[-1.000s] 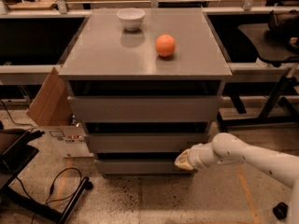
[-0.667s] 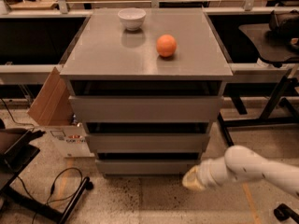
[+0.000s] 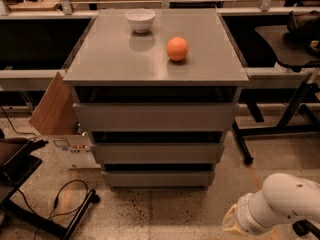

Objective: Close middle drawer

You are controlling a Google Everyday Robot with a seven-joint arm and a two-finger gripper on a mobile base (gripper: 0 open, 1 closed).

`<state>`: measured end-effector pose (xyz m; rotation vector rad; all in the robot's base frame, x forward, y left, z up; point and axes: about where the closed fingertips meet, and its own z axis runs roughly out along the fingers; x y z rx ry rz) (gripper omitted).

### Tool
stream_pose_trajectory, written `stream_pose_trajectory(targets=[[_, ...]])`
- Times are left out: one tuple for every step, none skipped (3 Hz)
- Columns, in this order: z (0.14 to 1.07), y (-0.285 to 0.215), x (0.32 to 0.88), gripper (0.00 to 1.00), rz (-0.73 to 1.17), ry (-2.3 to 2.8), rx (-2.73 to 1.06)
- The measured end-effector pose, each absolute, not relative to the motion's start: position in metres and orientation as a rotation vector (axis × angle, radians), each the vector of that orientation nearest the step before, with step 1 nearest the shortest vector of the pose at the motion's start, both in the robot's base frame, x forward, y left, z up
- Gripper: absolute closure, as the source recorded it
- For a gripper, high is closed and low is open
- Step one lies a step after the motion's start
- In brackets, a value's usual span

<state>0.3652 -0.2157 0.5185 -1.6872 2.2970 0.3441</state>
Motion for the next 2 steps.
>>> stream_pose_trajectory(targets=[[0.548,-0.234,0.334,1.0,0.14,2.385,-1.758],[0.577,-0.24,0.318,0.84,-0.135,2.346,-1.858]])
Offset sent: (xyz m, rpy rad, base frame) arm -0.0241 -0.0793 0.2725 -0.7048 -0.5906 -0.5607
